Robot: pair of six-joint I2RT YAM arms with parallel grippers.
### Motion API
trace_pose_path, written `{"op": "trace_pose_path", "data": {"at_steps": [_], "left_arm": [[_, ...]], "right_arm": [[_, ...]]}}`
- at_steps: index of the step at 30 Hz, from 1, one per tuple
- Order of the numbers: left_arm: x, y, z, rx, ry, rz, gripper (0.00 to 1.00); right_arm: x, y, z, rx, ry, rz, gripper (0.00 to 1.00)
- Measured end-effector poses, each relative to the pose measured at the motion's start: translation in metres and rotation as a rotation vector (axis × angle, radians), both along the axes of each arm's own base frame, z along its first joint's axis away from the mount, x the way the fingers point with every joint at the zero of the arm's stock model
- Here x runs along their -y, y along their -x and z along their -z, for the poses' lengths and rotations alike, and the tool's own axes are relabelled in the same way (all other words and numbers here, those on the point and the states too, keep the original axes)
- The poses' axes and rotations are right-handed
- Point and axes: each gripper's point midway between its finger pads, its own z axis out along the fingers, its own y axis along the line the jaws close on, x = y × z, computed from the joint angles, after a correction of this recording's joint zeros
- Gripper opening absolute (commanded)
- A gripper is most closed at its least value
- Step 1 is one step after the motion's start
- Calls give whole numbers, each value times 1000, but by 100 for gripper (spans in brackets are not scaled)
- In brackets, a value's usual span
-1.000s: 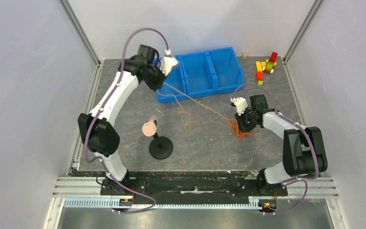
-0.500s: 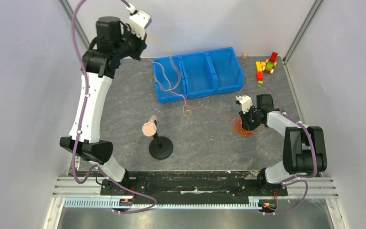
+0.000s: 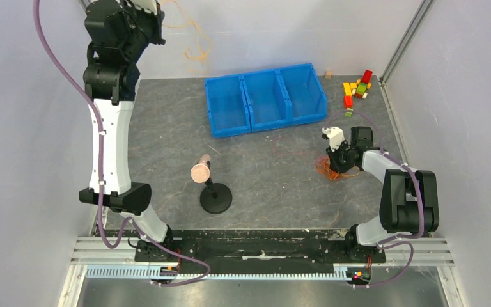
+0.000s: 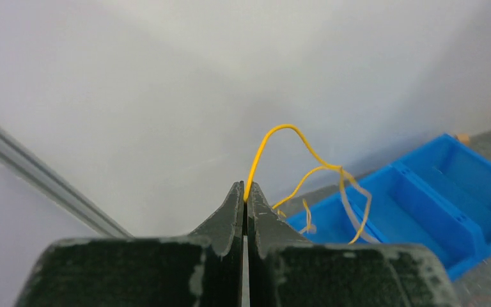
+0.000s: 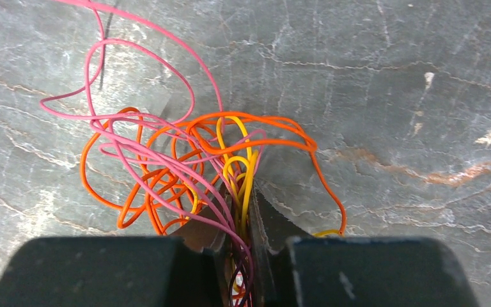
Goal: Untangle the cables
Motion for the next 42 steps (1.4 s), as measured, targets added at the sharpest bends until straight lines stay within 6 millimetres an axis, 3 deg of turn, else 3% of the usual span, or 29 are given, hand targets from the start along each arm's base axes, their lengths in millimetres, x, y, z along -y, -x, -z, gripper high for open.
{"op": "trace_pose_path", "data": {"at_steps": [6,13,21,25,31,37,41,42], "left_arm": [[-20,-9,-18,71,21,-74,2],[3,-19,0,32,58,43,2],[27,-37,56,-94,72,157,2],[39,-45,93,-174,74,211,2],[50,-72,130,-235,72,238,2],[62,-103,187,-333,65,255,2],[75,-111,226,-412,64,289,2],[77,-112,234,-428,65,296,6]], "right_arm": [[13,-6,-1,33,31,11,0],[18,-8,-2,38,40,16,0],[17,-8,-6,32,31,-1,0],[19,-4,-6,11,28,-2,0],[21,2,-6,-22,28,3,0],[19,10,-7,-61,14,1,0],[13,18,-7,-96,-18,-9,0],[12,20,-7,-105,-26,-12,0]]}}
